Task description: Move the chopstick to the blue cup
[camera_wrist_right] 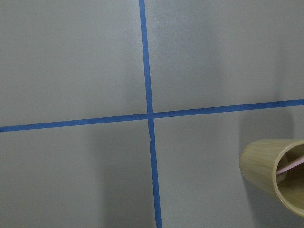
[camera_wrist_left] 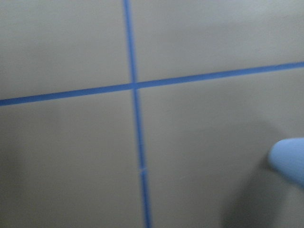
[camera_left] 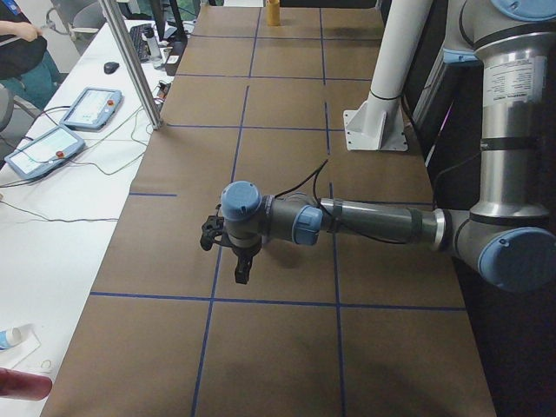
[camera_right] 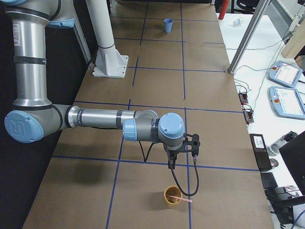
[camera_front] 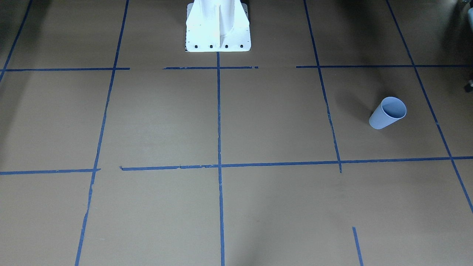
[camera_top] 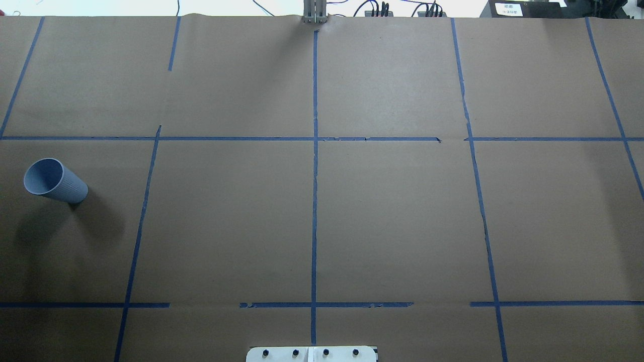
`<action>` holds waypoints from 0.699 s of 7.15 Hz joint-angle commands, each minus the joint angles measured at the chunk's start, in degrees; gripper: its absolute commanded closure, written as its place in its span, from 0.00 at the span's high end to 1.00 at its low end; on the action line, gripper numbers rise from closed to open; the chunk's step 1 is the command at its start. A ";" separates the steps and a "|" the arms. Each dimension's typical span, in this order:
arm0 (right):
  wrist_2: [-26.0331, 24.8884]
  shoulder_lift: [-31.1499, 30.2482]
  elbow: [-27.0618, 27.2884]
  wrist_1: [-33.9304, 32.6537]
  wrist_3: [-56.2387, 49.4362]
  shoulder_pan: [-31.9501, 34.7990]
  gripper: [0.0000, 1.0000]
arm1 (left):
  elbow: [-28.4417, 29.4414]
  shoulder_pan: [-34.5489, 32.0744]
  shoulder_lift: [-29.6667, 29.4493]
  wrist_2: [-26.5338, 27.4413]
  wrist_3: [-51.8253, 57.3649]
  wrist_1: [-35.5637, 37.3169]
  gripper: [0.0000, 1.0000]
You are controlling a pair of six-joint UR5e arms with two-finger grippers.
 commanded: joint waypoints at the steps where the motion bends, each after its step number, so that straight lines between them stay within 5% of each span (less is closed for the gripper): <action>1: -0.29 0.10 0.49 0.02 0.06 -0.07 1.00 | -0.79 9.38 0.88 -0.25 -19.96 -13.64 1.00; 5: -0.03 -0.51 1.98 0.37 0.06 -0.07 1.00 | 2.02 18.47 -1.31 5.03 -26.80 -16.32 1.00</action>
